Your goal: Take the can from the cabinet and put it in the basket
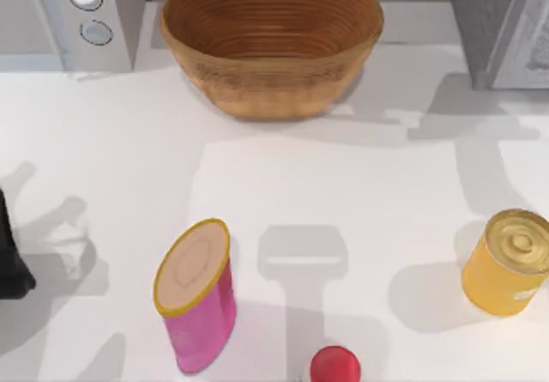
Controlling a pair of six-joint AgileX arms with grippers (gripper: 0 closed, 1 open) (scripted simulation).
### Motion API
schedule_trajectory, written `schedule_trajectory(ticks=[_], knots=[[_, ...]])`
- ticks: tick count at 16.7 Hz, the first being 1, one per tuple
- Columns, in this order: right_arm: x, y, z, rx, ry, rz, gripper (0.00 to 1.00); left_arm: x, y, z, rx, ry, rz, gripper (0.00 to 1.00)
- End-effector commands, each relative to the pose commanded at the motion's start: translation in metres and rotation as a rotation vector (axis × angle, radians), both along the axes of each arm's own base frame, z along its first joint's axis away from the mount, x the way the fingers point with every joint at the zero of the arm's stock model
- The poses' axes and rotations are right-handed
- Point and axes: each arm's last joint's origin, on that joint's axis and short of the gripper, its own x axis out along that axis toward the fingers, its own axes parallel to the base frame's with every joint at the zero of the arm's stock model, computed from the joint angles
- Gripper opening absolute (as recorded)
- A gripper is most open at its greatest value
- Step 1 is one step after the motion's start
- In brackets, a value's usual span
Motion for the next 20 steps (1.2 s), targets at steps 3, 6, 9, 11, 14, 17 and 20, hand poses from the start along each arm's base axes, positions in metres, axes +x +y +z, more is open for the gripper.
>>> schedule_trajectory(ticks=[3,6,9,11,14,17,20], knots=[[-0.010,-0.021,-0.059,-0.018,0.037,0.000,0.00,0.000,0.000,0.000,0.000,0.000,0.000,1.00],[-0.021,-0.041,-0.136,-0.028,0.082,0.001,0.00,0.000,0.000,0.000,0.000,0.000,0.000,1.00],[-0.032,-0.056,-0.218,-0.025,0.112,0.004,0.00,0.000,0.000,0.000,0.000,0.000,0.000,1.00],[-0.038,-0.063,-0.266,-0.016,0.108,0.007,0.00,0.000,0.000,0.000,0.000,0.000,0.000,1.00],[-0.044,-0.071,-0.317,-0.004,0.067,0.011,0.00,0.000,0.000,0.000,0.000,0.000,0.000,1.00],[-0.045,-0.076,-0.345,-0.001,0.019,0.014,0.00,0.000,0.000,0.000,0.000,0.000,0.000,1.00],[-0.045,-0.077,-0.352,-0.001,0.005,0.014,0.00,0.000,0.000,0.000,0.000,0.000,0.000,1.00]])
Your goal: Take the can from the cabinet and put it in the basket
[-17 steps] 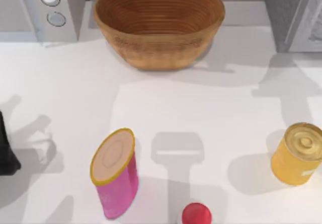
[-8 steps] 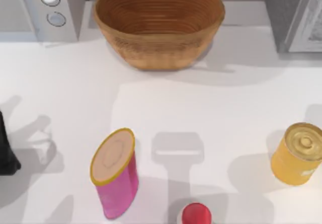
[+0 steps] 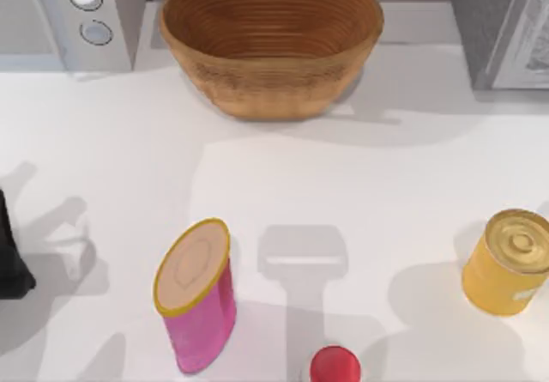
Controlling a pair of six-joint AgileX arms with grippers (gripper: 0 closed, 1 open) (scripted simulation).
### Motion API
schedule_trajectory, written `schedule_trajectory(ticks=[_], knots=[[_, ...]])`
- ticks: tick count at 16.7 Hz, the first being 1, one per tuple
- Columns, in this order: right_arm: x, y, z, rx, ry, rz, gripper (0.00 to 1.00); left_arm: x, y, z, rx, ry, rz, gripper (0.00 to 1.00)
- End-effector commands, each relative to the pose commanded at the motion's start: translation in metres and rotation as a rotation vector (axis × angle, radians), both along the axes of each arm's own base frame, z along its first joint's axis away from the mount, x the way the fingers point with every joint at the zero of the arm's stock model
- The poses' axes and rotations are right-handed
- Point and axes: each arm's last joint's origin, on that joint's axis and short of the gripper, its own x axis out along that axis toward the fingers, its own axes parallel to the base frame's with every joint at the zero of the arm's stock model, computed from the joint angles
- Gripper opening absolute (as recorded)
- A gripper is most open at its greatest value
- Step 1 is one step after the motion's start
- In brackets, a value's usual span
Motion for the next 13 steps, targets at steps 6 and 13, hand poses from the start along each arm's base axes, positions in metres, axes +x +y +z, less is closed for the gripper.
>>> schedule_trajectory(ticks=[6,13], knots=[[0.001,0.001,0.006,0.002,0.004,0.003,0.00,0.000,0.000,0.000,0.000,0.000,0.000,1.00],[0.032,0.020,0.107,0.008,-0.054,0.002,0.00,0.000,0.000,0.000,0.000,0.000,0.000,1.00]])
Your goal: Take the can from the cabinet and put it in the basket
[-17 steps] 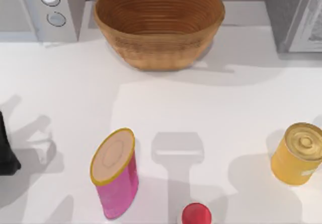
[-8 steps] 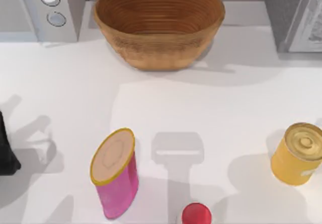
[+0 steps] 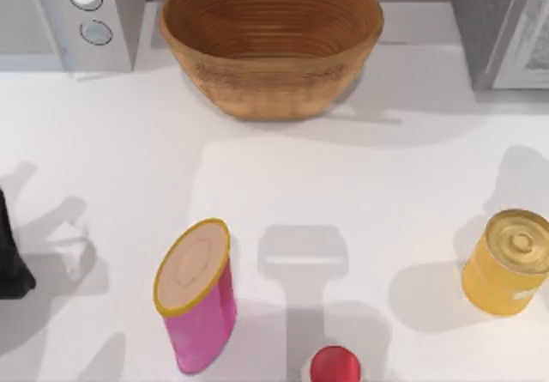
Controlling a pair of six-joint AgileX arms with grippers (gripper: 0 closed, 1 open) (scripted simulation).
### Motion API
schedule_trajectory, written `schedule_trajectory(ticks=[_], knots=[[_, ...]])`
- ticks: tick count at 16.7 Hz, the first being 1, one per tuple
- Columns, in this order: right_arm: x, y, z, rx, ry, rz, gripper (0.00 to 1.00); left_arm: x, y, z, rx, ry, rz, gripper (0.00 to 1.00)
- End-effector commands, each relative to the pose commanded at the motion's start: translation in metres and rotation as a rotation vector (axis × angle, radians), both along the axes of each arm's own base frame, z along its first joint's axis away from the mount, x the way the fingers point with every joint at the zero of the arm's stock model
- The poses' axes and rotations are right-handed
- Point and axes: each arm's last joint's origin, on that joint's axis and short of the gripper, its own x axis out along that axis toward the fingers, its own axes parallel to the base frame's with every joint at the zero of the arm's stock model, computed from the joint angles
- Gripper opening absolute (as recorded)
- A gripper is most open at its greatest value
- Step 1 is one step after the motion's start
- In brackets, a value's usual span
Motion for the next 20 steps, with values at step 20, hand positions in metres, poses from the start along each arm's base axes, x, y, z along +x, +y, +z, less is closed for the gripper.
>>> schedule_trajectory(ticks=[20], knots=[[0.261,0.313,-0.033,-0.009,0.055,-0.001,0.00,0.000,0.000,0.000,0.000,0.000,0.000,1.00]])
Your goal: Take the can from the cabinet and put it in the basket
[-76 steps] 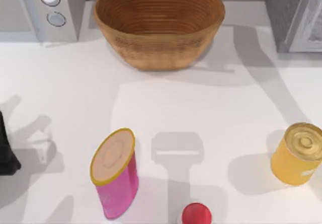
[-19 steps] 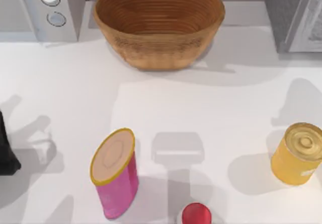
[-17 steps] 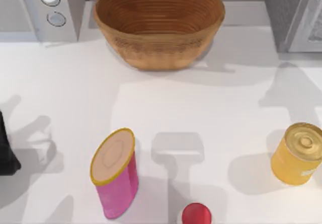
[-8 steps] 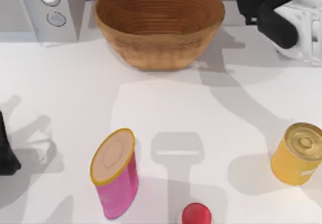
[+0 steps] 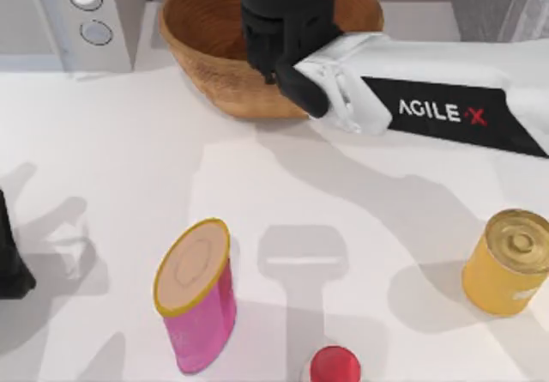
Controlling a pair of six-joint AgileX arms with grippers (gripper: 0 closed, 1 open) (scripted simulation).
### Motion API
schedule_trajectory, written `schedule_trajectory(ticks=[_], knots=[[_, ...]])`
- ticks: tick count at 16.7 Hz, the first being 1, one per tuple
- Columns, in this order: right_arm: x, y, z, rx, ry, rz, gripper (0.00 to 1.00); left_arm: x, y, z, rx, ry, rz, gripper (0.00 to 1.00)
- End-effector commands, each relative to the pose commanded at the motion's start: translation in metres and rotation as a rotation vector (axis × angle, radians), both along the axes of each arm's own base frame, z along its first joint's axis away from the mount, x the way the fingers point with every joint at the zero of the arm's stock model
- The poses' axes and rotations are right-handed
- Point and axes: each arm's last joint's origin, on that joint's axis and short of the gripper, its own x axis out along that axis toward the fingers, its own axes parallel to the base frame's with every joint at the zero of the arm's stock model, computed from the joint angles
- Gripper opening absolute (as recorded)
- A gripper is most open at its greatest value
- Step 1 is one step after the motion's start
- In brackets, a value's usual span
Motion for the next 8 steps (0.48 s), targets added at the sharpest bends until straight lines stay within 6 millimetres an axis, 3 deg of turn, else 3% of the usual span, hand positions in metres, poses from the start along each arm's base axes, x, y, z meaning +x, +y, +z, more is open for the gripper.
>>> schedule_trajectory(ticks=[8], knots=[[0.0101,0.0020,-0.0099,-0.005,0.008,-0.001,0.00,0.0000,0.0000,0.0000,0.000,0.000,0.000,1.00]])
